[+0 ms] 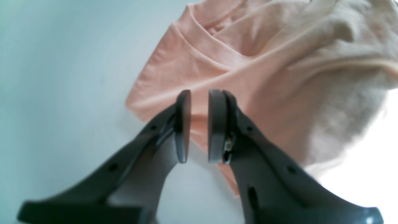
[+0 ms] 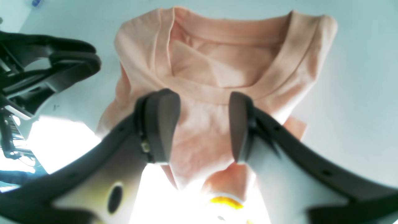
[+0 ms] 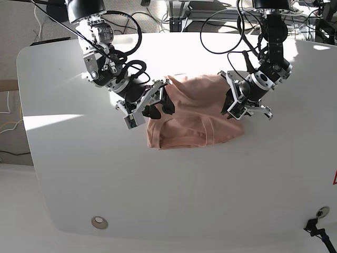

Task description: Fold the T-shirt properly

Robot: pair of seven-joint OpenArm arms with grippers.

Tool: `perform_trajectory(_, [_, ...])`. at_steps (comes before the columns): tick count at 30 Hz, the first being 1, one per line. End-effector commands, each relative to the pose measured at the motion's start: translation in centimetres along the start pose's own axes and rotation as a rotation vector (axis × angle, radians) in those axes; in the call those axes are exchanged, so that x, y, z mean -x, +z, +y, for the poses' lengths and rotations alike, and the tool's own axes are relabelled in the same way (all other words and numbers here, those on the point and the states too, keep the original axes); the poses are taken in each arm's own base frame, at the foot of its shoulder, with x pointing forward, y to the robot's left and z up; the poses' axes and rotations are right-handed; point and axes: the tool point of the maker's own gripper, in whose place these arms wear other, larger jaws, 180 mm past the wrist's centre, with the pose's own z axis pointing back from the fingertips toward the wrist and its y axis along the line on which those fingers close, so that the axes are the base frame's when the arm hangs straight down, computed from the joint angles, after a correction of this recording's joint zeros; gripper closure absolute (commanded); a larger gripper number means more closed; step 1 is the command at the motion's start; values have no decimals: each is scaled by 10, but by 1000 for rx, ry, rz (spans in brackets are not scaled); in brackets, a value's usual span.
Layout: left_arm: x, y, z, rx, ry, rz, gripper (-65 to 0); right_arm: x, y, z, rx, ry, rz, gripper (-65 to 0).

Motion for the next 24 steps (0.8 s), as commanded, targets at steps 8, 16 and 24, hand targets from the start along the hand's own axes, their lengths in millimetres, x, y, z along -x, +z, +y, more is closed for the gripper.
perform_trajectory(8, [37,-32,-22,81,139,70,-73,42,-14,-41,75,-96,39,0])
perform_trajectory(16, [13,-23,-12,48,97,12,-73,27,-2,-40,79,-66,-28,0])
perform_trajectory(24, [-21,26,55,-186,182,-187,-73,-19,57,-58,260,113,-229,0])
